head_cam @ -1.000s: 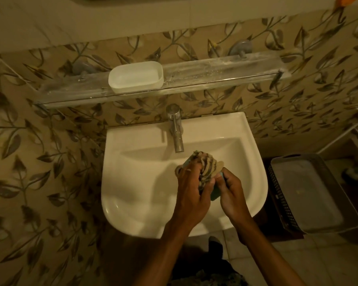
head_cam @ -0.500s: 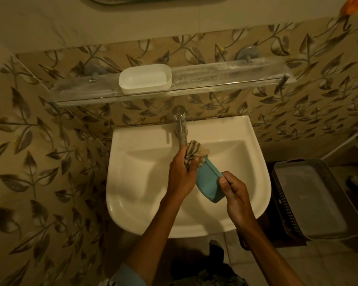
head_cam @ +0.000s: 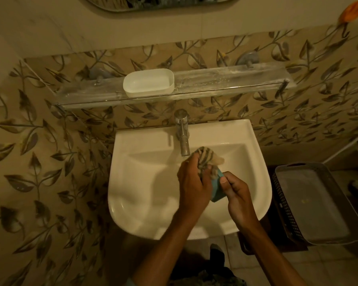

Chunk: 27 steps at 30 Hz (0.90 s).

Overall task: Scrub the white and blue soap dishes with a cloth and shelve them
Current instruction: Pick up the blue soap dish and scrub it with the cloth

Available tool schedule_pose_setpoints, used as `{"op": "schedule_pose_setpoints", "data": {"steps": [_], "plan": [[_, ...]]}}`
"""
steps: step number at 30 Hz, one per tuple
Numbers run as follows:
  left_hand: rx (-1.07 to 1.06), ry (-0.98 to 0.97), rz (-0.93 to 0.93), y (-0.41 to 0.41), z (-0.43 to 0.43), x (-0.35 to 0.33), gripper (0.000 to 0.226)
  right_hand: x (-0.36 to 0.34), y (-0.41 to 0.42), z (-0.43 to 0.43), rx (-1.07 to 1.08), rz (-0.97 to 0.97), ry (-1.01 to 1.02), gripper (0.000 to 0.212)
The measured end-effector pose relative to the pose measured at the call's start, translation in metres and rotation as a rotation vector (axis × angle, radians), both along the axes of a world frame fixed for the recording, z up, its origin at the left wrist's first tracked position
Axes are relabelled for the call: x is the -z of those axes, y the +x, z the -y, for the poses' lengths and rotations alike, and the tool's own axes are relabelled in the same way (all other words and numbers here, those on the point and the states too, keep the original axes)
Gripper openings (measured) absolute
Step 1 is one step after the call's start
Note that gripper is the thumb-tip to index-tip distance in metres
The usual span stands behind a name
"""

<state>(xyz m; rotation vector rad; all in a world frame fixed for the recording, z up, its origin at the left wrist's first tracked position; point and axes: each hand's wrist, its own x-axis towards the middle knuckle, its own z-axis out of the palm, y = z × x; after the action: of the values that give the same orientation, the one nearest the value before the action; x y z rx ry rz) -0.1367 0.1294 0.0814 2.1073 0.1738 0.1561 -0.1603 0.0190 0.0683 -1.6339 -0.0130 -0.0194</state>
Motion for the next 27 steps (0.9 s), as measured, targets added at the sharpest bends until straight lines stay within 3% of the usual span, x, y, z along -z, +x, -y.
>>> {"op": "schedule_pose_setpoints", "data": {"steps": [2,6,13,17,20,25,27], "plan": [[-0.015,-0.022,-0.046,0.024,-0.013,-0.006,0.036,-0.003,-0.003,0.001,-0.020,0.028,-0.013,0.039],[0.019,-0.105,-0.103,0.044,-0.028,-0.015,0.033,-0.006,-0.005,0.003,-0.024,0.062,-0.011,0.034],[0.090,-0.102,-0.068,-0.022,0.008,-0.006,0.049,0.002,0.003,0.013,-0.003,0.006,0.014,0.027],[0.103,-0.074,-0.004,-0.053,0.024,-0.004,0.054,0.006,0.000,0.015,0.024,-0.001,0.091,0.037],[0.047,-0.055,-0.016,-0.034,0.016,-0.008,0.048,0.003,-0.003,0.008,0.008,0.001,0.054,0.024],[-0.034,-0.009,-0.043,0.028,-0.010,-0.020,0.035,-0.004,-0.006,0.003,-0.047,0.109,-0.069,0.048],[-0.016,-0.034,-0.052,0.041,-0.017,-0.023,0.030,-0.005,-0.005,0.002,-0.041,0.126,-0.079,0.045]]}}
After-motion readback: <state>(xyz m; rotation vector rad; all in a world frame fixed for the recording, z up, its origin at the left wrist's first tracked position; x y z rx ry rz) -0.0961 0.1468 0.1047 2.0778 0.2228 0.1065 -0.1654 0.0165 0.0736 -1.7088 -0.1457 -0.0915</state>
